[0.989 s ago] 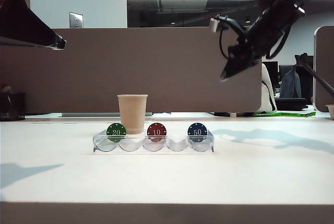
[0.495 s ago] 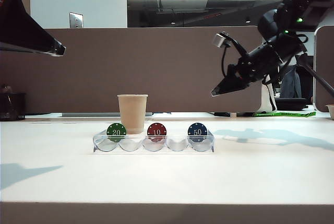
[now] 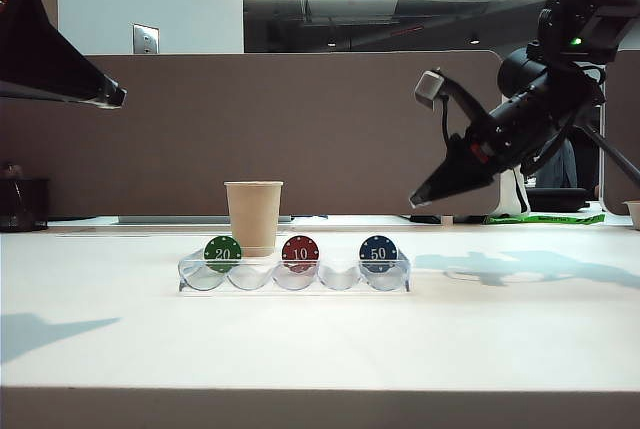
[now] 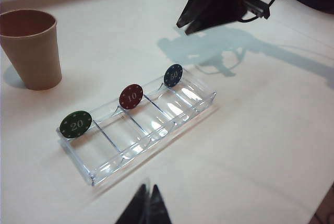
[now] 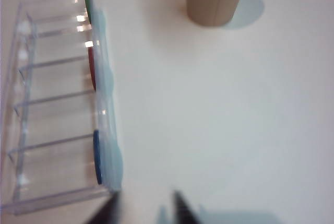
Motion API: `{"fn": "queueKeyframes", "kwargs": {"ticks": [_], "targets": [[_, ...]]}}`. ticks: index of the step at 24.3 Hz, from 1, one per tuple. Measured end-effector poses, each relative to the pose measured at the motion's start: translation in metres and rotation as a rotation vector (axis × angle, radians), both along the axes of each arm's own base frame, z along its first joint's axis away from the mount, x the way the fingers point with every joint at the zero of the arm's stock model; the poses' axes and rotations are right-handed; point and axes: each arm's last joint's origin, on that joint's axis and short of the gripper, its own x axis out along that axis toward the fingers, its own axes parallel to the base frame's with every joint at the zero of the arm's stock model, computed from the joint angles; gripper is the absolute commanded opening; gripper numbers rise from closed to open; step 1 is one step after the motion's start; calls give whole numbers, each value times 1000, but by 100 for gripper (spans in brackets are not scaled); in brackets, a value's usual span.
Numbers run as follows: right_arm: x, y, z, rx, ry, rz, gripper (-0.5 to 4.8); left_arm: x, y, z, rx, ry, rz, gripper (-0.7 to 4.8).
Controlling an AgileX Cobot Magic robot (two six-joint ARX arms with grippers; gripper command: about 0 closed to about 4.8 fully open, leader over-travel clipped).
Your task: Pick up the chip with the greater value and put it into the paper cup.
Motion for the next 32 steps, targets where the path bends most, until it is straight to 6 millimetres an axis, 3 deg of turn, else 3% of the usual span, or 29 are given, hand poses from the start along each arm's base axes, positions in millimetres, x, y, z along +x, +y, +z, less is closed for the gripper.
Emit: {"fn": "queueKeyframes", "kwargs": {"ticks": [5, 7, 12, 32], "targets": [[-5, 3, -3, -38, 2, 41, 210, 0, 0, 0, 0, 0, 0, -6], [-8, 6, -4, -40, 13, 68, 248, 0, 0, 0, 0, 0, 0, -6], [-19, 18, -8, -69, 13, 179, 253, 0, 0, 0, 0, 0, 0, -6], [-8, 34, -1, -18, -50, 117, 252, 0, 0, 0, 0, 0, 0, -6]]}}
